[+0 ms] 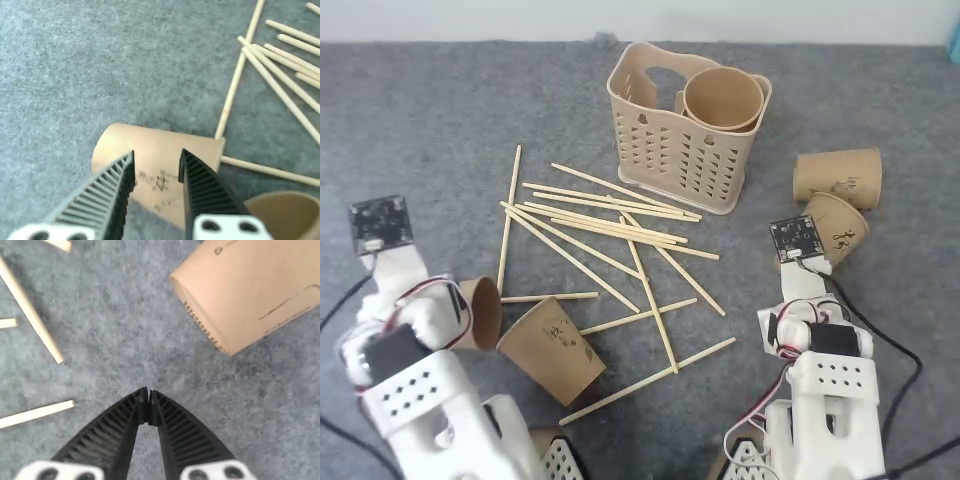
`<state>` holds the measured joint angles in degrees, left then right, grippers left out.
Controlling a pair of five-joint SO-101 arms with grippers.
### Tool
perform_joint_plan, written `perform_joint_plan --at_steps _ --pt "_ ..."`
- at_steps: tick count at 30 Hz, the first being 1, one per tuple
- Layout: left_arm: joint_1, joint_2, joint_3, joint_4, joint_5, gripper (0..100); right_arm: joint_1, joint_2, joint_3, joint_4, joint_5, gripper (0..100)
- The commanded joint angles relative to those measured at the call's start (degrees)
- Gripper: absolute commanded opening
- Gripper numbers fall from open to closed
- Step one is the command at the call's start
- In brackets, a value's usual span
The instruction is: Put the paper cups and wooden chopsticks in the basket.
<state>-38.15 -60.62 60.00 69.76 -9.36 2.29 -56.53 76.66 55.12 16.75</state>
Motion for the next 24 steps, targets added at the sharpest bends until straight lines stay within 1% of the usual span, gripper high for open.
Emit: perform_joint_plan --at_steps 1,3,4,7,9,11,12,15,17,20,24 --pt "4.40 -1.41 -13.32 14.77 -0.79 14 0.04 -1.80 0.09 -0.75 0.79 0.8" --pt "7.56 -1.41 -15.34 19.87 -3.16 13 0.04 -1.80 0.09 -0.66 0.79 0.8" --pt "8.97 -1.49 -15.52 20.92 -4.04 13 0.13 -1.80 0.09 -0.57 0.79 0.8" --pt "10.37 -3.52 -14.02 19.43 -4.84 12 0.13 -1.80 0.09 -0.57 0.79 0.8" --pt "13.89 -6.15 -12.26 18.02 -7.38 8 0.13 -1.80 0.09 -0.75 0.79 0.8" --pt "18.11 -8.97 -10.07 17.76 -10.46 2 0.13 -1.80 0.18 -0.92 0.79 0.8" --pt "19.96 -9.85 -8.92 17.85 -11.08 1 0.13 -1.80 0.18 -0.92 0.79 0.8" --pt "22.42 -10.73 -3.91 16.53 -10.90 1 0.13 -1.80 0.18 -0.75 0.79 0.8" --pt "22.77 -9.32 -0.75 13.54 -10.55 1 0.13 -1.80 0.18 -0.66 0.79 0.8" --pt "24.09 -5.10 2.15 10.37 -7.47 1 0.13 -1.80 0.18 -0.57 0.79 0.8" --pt "27.08 3.78 2.68 7.47 -7.12 1 0.13 -1.71 0.18 -0.57 0.79 0.8"
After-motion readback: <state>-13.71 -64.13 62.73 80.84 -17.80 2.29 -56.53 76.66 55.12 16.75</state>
